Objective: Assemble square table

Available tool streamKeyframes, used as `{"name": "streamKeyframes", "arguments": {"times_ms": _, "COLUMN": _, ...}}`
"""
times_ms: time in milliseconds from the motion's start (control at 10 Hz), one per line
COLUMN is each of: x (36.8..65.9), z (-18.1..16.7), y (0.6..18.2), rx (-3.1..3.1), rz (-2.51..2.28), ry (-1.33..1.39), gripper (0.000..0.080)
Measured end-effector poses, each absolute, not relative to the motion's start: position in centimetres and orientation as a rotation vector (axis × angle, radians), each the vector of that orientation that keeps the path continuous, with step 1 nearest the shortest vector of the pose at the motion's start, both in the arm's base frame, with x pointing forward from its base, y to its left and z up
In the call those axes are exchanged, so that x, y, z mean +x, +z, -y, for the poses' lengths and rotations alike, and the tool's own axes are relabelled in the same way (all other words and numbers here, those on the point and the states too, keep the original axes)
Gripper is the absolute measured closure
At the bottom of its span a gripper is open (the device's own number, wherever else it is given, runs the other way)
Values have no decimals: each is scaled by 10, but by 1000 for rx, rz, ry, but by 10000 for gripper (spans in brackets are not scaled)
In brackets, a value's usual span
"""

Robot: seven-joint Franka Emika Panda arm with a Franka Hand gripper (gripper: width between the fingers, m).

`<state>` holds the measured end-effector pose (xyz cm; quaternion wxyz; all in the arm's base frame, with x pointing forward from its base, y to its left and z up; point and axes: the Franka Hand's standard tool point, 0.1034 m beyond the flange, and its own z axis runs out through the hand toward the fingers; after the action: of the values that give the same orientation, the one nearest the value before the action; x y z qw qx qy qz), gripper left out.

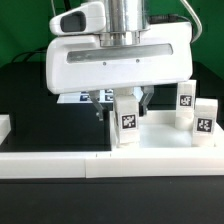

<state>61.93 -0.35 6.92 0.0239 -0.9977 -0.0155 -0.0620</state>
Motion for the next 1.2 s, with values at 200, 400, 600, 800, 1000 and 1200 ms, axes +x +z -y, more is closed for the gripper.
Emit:
{"name": "streamKeyframes", "arguments": {"times_ms": 200, "x": 619, "z": 3, "y": 69, "rx": -3076, "rz": -159, "ry": -186, "gripper": 511}}
{"name": "streamKeyframes", "arguments": {"times_ms": 400, "x": 619, "z": 2, "y": 69, "rx": -3045, "rz": -392, "ry": -181, "gripper": 511}}
{"name": "streamKeyframes", "arguments": {"times_ms": 600, "x": 618, "z": -1, "y": 67, "rx": -2939, "rz": -869, "ry": -161, "gripper": 511}}
{"name": "streamKeyframes", "arguments": {"times_ms": 800, "x": 616, "z": -12, "y": 65, "rx": -2777, "rz": -1305, "ry": -124, "gripper": 511}}
{"name": "streamKeyframes", "arguments": {"times_ms": 1000, "x": 620, "z": -13, "y": 65, "rx": -2523, "rz": -1724, "ry": -87, "gripper": 511}}
{"name": "streamKeyframes", "arguments": {"times_ms": 1200, "x": 623, "z": -9, "y": 65, "rx": -2156, "rz": -2111, "ry": -16, "gripper": 511}}
